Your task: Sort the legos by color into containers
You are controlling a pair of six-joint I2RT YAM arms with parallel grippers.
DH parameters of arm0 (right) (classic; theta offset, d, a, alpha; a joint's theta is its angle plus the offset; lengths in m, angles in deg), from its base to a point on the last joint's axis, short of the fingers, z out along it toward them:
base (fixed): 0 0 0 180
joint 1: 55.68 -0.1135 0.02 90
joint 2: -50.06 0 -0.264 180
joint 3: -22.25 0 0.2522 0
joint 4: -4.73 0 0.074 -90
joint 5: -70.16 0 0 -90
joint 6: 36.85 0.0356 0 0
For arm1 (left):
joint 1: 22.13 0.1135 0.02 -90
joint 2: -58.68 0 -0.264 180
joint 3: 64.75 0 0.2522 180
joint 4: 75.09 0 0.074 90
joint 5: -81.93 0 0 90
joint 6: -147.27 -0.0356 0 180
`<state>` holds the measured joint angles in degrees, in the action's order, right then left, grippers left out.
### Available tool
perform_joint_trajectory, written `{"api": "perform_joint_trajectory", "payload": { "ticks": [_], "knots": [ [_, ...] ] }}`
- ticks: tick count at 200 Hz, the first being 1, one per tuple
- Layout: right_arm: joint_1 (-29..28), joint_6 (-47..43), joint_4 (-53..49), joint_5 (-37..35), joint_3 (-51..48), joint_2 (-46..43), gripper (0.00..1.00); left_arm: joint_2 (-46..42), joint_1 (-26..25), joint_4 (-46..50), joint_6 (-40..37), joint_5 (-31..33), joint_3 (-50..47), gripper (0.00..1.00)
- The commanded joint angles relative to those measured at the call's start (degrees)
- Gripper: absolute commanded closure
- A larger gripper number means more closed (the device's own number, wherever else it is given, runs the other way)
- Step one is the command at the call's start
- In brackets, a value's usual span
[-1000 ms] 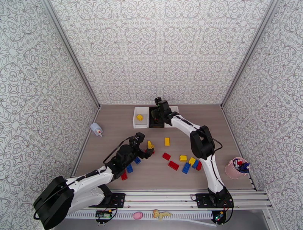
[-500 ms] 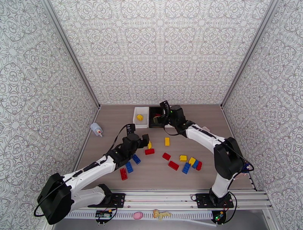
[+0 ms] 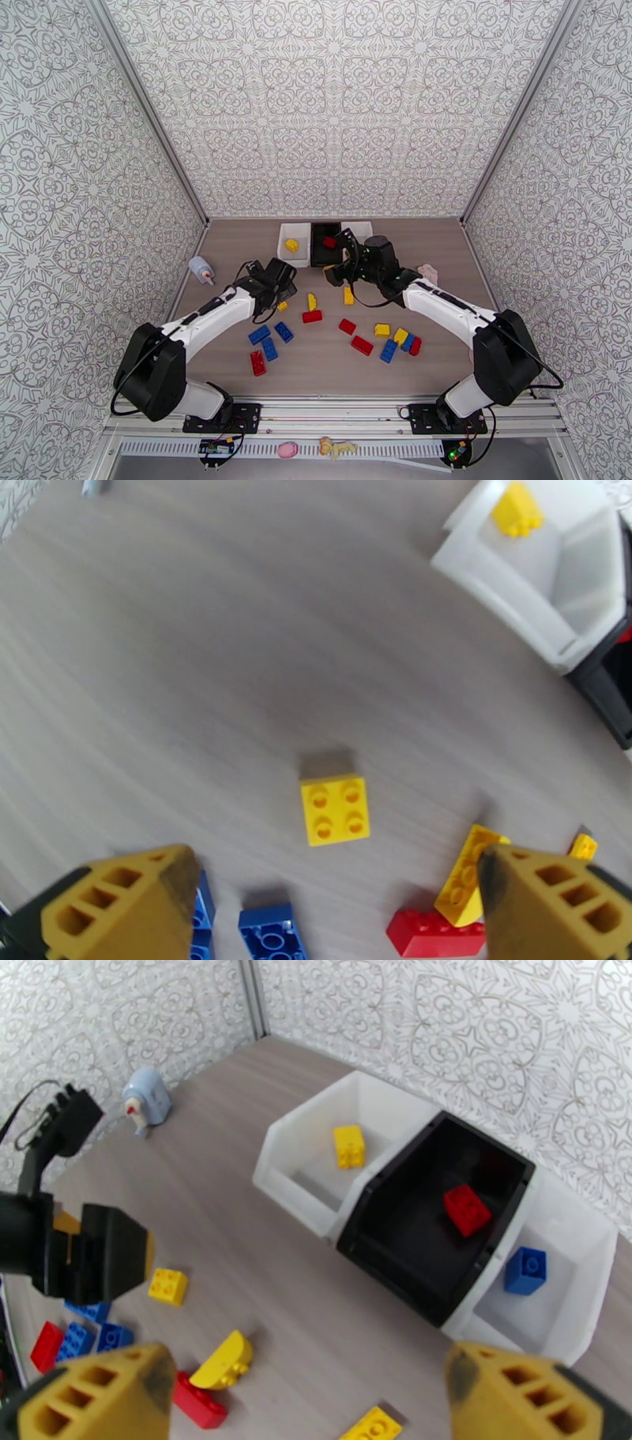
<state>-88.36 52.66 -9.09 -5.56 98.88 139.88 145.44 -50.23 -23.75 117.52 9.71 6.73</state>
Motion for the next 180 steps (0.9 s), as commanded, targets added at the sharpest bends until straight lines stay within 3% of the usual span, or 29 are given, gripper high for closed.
{"api": "perform_joint_trajectory", "payload": {
  "ticks": [1,93,180],
  "knots": [
    [-0.19,-1.27,-1.74,-0.01,0.08,-1.14,0.06,3.19,1.17,4.44,1.41,-4.74,2.8,0.07],
    [-0.18,-0.3,-1.84,-1.58,0.35,-1.01,0.06,15.71,2.35,3.24,-1.71,-7.93,6.7,0.34],
    [-0.18,0.18,-2.2,-1.09,0.78,-1.04,0.06,17.17,2.28,2.76,-2.06,-8.2,6.77,0.65]
  ]
}}
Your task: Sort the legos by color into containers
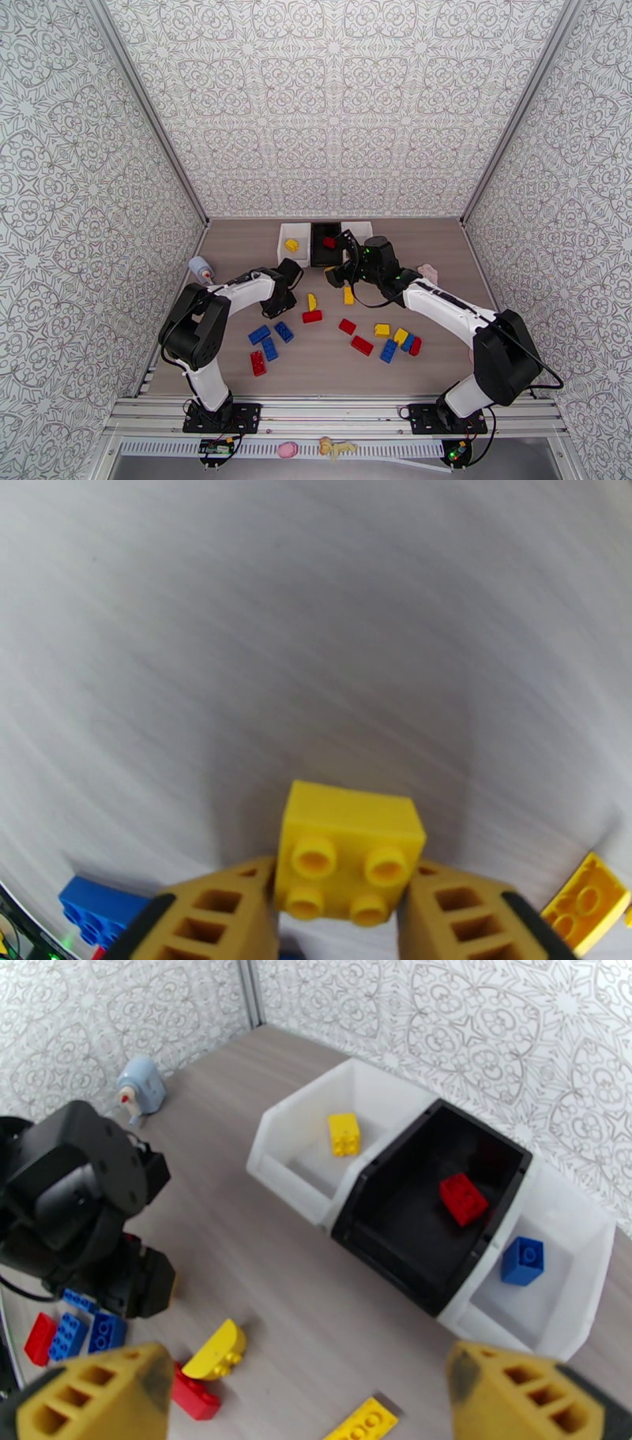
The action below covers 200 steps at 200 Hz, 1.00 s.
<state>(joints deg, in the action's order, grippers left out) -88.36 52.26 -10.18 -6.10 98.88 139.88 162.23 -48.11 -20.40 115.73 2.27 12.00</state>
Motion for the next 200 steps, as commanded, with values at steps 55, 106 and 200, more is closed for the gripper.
{"api": "perform_joint_trajectory", "payload": {
  "ticks": [55,106,200],
  "knots": [
    [-0.14,0.96,-1.14,-0.38,-0.14,-2.34,0.06,-3.12,-0.13,1.41,-1.18,0.54,2.4,0.68],
    [-0.23,1.5,-0.24,-0.8,-1.75,-4.29,0.06,-6.88,-0.96,-0.43,-6.05,0.3,5.89,0.71],
    [-0.22,2.11,0.22,-1.25,-3.01,-5.71,0.06,9.06,2.62,-2.55,-15.02,1.25,31.78,0.72]
  ]
}}
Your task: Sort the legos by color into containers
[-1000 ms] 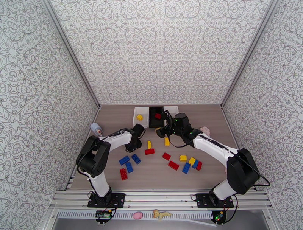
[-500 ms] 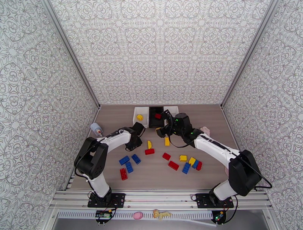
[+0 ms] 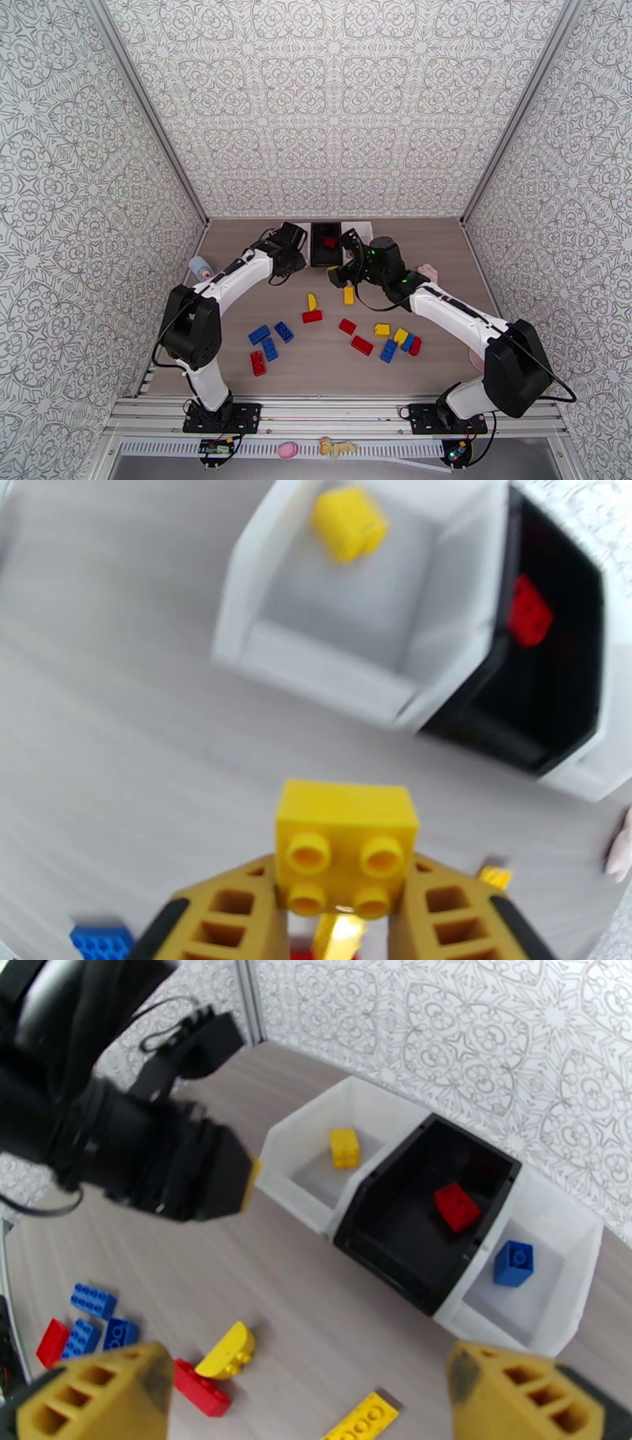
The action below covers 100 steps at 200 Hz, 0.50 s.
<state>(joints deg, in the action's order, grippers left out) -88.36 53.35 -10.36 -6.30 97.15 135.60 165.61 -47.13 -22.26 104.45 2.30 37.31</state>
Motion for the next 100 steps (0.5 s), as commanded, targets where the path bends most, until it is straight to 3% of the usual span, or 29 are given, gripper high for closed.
{"api": "perform_joint_trajectory", "payload": {
  "ticks": [1,55,100],
  "knots": [
    [-0.2,1.02,0.42,-1.06,-1.24,-1.43,0.06,5.88,1.71,-0.68,-3.75,1.23,6.73,0.72],
    [-0.19,1.29,0.41,-1.94,-1.28,-1.34,0.06,16.87,4.38,1.0,-5.25,0.19,20.5,0.72],
    [-0.21,1.56,0.51,-2.78,-1.01,-1.87,0.06,21.75,5.82,-0.57,-5.99,-2.08,23.71,0.69]
  ]
}}
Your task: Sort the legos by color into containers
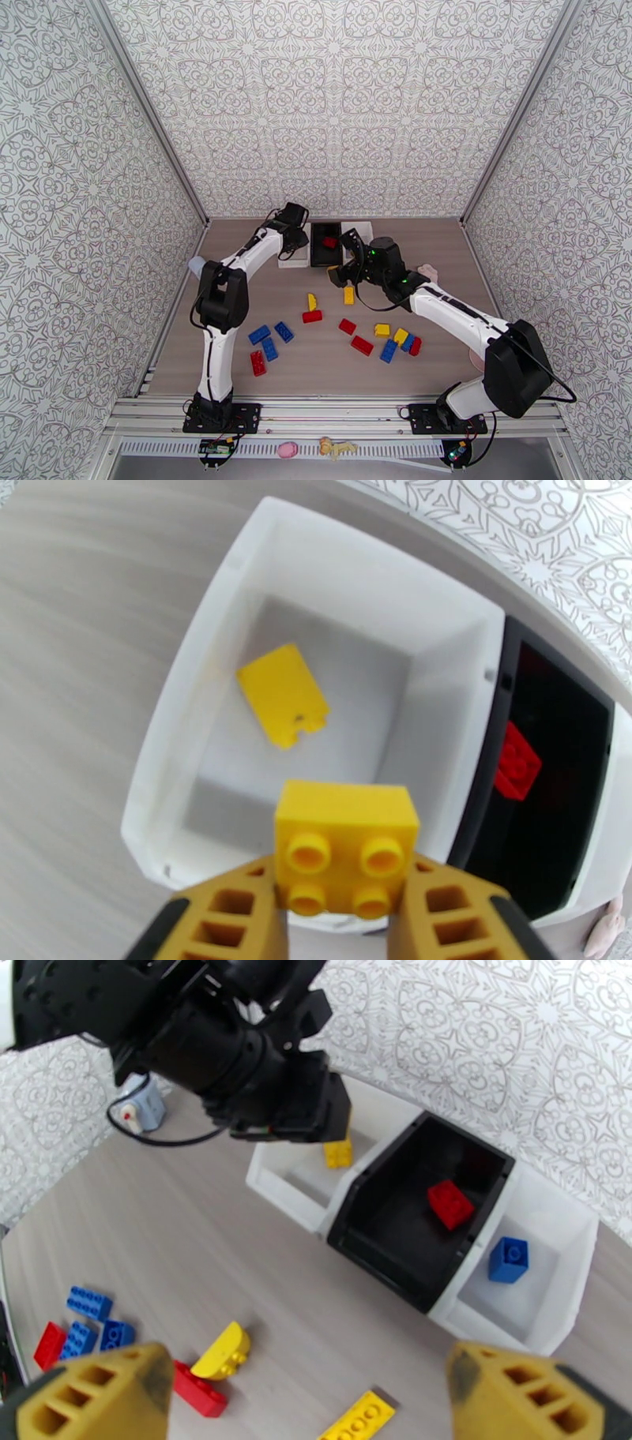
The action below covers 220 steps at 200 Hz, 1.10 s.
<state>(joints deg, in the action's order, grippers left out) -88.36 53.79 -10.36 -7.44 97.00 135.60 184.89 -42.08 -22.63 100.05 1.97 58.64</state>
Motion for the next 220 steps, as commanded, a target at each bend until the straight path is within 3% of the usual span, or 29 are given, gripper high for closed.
{"api": "perform_joint_trajectory", "payload": {
  "ticks": [1,31,57,70,126,144,158,181,220],
  "knots": [
    [-0.2,1.12,0.52,-1.71,-0.87,-1.96,0.06,2.6,0.82,-0.2,-1.62,-1.77,2.41,0.68],
    [-0.19,2.06,1.5,-5.7,-2.7,-4.27,0.06,1.64,0.23,-0.67,-4.17,-0.6,1.9,0.59],
    [-0.19,4.16,3.5,-11.53,-5.33,-6.69,0.06,-4.22,-0.51,-2.72,-6.87,-0.26,-1.17,0.46],
    [-0.19,5.03,4.34,-14.03,-6.39,-8.1,0.06,-7.44,-0.82,-4.32,-7.66,0.02,-4.46,0.4],
    [0.08,8.68,2.55,-21.94,-8.3,-9.78,0.05,-24.75,-3.69,-18.14,-13.21,-1.42,-24.28,0.3],
    [0.08,11.56,1.94,-23.71,-8.36,-9.0,0.05,-30.27,-5.57,-22.9,-17.07,-2.38,-30.71,0.2],
    [0.08,13.61,0.06,-24.43,-7.8,-8.58,0.03,-34.14,-7.57,-26.13,-21.83,-3.56,-35.24,0.01],
    [0.08,14.58,-4.62,-24.51,-6.86,-8.67,0.0,-40.51,-10.4,-28.26,-28.97,-5.1,-42.4,0.0],
    [0.17,17.15,-9.8,-22.85,-6.11,-8.07,0.0,-50.61,-12.79,-39.02,-35.54,-18.49,-56.24,0.0]
  ]
}}
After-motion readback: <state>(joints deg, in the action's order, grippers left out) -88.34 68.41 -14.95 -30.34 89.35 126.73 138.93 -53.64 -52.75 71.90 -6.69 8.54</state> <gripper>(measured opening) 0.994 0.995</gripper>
